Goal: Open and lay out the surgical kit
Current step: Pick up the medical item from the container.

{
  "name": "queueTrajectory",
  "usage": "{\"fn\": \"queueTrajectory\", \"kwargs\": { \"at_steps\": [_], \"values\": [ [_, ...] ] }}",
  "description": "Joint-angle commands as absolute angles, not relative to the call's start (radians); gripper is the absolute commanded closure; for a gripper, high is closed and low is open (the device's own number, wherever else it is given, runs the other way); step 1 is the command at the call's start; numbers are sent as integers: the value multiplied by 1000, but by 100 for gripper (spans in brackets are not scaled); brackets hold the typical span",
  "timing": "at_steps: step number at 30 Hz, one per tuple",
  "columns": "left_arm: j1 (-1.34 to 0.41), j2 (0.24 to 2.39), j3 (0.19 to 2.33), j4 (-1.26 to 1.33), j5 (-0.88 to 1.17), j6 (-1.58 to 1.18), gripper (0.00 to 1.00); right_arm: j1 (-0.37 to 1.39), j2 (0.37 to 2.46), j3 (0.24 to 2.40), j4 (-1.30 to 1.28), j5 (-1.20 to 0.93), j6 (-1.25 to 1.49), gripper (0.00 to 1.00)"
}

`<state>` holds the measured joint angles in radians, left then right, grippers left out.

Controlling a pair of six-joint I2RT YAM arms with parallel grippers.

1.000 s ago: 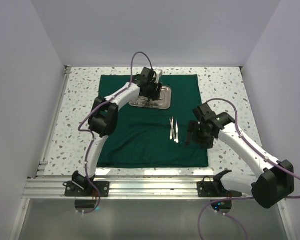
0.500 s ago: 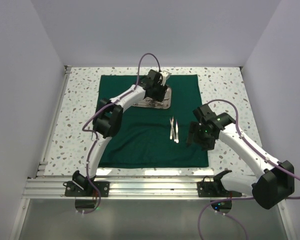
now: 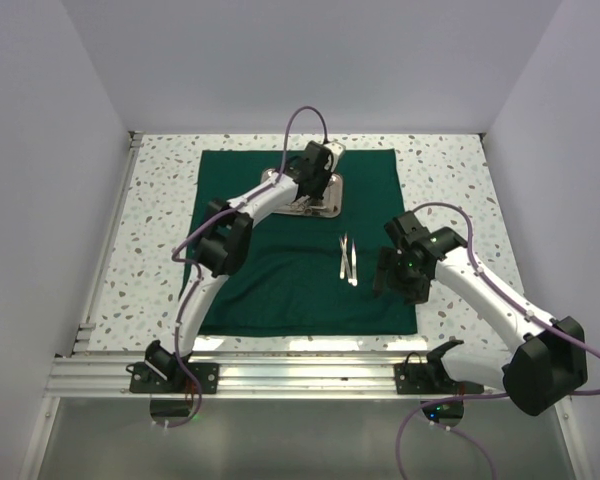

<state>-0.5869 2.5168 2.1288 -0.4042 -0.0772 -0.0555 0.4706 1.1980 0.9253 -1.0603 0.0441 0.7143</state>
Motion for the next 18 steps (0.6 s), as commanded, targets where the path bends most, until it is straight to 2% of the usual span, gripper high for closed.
{"fn": "queueTrajectory", "kwargs": {
  "at_steps": [1, 3, 14, 18],
  "values": [
    [-586, 2657, 2100, -587, -98, -51, 87, 472, 1187, 911, -1042, 63, 712, 27],
    [-584, 2657, 2105, -591, -104, -58, 100, 474, 1190, 907, -1035, 63, 712, 27],
    [-552, 2487, 2126, -600, -110, -152, 100, 472, 1192, 928, -1000, 72, 729, 27],
    [-535, 2408, 2137, -609, -113, -176, 100, 471, 1206, 1000, -1011, 86, 710, 27]
  ]
}}
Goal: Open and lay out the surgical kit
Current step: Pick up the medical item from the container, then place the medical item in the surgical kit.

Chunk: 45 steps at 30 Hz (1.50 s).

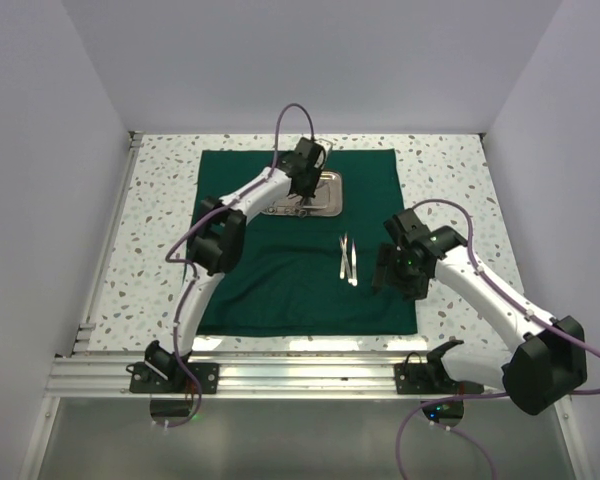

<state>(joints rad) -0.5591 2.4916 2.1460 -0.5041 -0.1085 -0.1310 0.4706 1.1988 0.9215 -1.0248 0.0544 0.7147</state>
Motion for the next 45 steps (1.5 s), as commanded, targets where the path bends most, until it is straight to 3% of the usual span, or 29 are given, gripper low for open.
{"fn": "queueTrajectory", "kwargs": {
  "at_steps": [1, 11, 18, 26, 28, 29, 31, 32, 38, 45],
  "values": [
    [-532, 2383, 2143, -621, -118, -182, 100, 471, 1210, 1015, -1011, 90, 700, 27],
    [-540, 2226, 2042, -701, -118, -392, 100, 471, 1315, 1134, -948, 38, 578, 27],
    [-624, 1993, 1639, -632, -129, -652, 100, 472, 1249, 1128, -966, 3, 532, 27],
    [-791, 1913, 1419, -552, -156, -831, 100, 471, 1109, 988, -994, -35, 489, 26],
    [-813, 1940, 1419, -532, -161, -836, 82, 469, 1082, 962, -1008, -41, 486, 26],
    [-824, 1968, 1428, -541, -160, -838, 65, 469, 1074, 957, -1012, -43, 486, 26],
    [-833, 1991, 1445, -563, -161, -841, 54, 471, 1057, 957, -1028, -40, 483, 26],
    [-839, 1997, 1468, -598, -167, -842, 39, 469, 1042, 960, -1035, -40, 483, 26],
    [-842, 1928, 1625, -762, -280, -766, 29, 469, 1002, 1003, -1091, -15, 499, 26],
    [-721, 2015, 1887, -756, -310, -514, 30, 472, 968, 1022, -1127, -2, 548, 26]
  ]
}}
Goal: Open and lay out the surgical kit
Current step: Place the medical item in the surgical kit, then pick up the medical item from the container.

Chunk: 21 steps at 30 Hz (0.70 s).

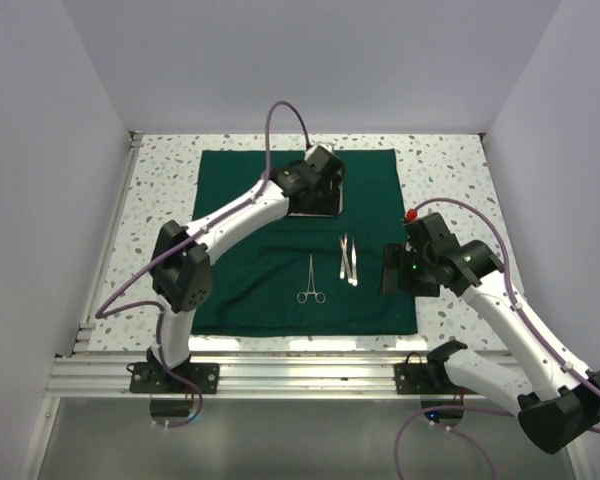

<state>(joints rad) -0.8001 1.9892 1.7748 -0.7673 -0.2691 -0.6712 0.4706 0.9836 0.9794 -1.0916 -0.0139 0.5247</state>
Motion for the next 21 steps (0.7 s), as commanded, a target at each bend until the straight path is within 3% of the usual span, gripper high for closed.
{"fn": "queueTrajectory", "kwargs": {
  "at_steps": [1, 8, 14, 21],
  "values": [
    [-701, 2043, 1919, -750, -296, -493, 30, 471, 969, 1029, -1132, -2, 552, 26],
    [-597, 2288, 2153, -613, -194, -287, 32, 469, 1008, 1068, -1158, 40, 584, 26],
    [-577, 2394, 2187, -428, -83, -137, 30, 471, 1066, 1072, -1175, 58, 597, 26],
    [-563, 2536, 2293, -410, -64, -75, 27, 469, 1144, 1091, -1184, 63, 610, 26]
  ]
}}
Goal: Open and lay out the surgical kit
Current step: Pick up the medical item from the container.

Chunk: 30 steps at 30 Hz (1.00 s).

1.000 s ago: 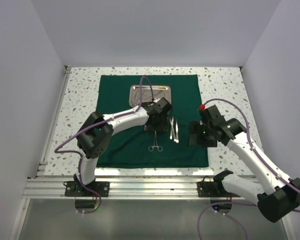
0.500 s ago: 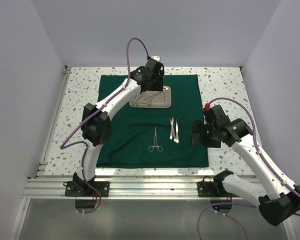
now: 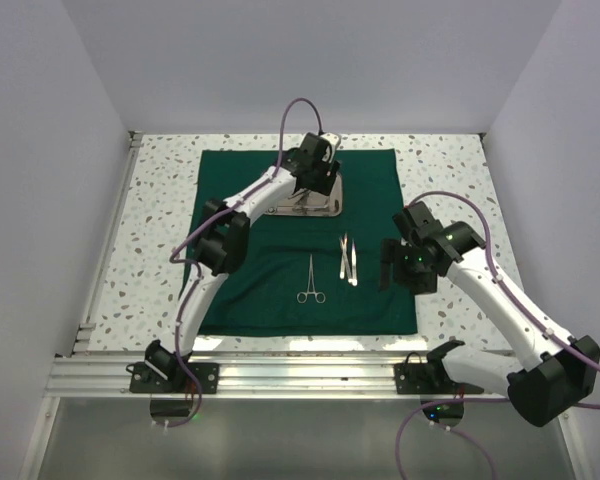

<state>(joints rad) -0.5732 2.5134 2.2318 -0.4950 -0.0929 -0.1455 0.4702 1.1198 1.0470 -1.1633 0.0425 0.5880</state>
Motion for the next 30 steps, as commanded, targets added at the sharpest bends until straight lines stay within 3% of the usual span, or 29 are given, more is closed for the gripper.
{"fn": "queueTrajectory", "kwargs": {
  "at_steps": [1, 6, 9, 15, 19, 22, 30],
  "values": [
    [-560, 2546, 2298, -405, -66, -72, 25, 471, 1152, 1095, -1184, 64, 611, 26],
    [-534, 2625, 2316, -431, -40, -83, 23, 469, 1186, 1103, -1180, 80, 623, 26],
    [-525, 2648, 2316, -451, -28, -75, 29, 469, 1206, 1106, -1166, 81, 626, 26],
    [-505, 2668, 2303, -531, 40, -72, 61, 471, 1275, 1120, -1126, 67, 623, 26],
    [-500, 2657, 2234, -574, 54, -48, 88, 471, 1307, 1123, -1092, 55, 615, 26],
    [-492, 2663, 2203, -595, 51, -52, 100, 469, 1331, 1121, -1068, 40, 607, 26],
    [-485, 2612, 2215, -611, 121, -121, 100, 469, 1348, 1123, -1037, 18, 583, 27]
  ]
}}
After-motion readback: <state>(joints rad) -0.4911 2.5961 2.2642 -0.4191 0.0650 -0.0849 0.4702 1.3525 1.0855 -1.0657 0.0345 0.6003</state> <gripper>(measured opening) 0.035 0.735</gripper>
